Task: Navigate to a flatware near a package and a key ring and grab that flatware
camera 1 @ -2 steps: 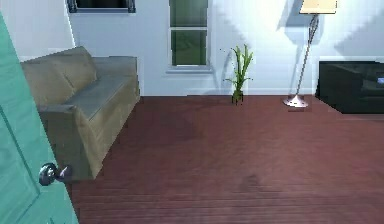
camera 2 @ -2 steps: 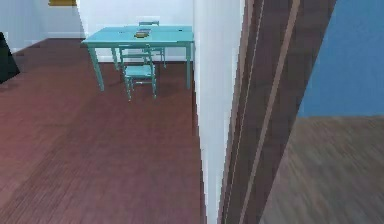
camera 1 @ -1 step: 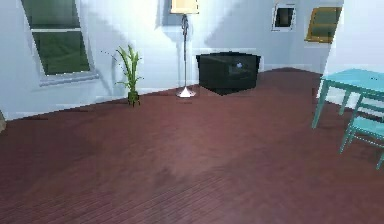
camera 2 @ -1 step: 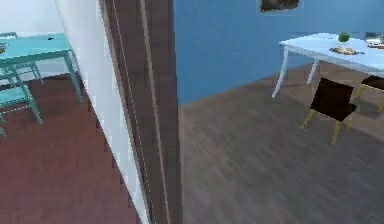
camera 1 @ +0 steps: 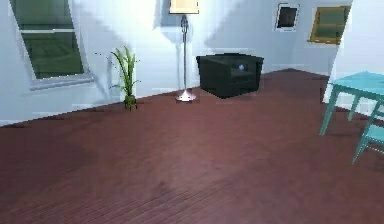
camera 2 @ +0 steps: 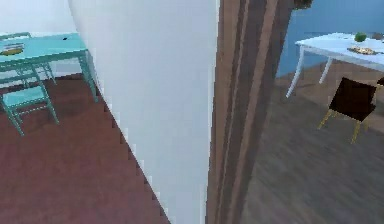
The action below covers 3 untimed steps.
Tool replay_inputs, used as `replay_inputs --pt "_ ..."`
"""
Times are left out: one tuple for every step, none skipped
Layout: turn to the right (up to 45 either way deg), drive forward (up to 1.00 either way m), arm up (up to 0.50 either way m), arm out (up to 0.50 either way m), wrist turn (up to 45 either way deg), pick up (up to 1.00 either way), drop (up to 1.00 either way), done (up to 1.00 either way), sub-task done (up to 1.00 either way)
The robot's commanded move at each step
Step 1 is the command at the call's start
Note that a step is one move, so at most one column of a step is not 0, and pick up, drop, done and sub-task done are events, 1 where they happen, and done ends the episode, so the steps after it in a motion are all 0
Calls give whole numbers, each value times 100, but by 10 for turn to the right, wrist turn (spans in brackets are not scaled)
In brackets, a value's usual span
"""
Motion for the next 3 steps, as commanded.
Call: replay_inputs --pt "-120 0 0 0 0 0 0 0 0" --pt "0 25 0 0 0 0 0 0 0" --pt "420 0 0 0 0 0 0 0 0"
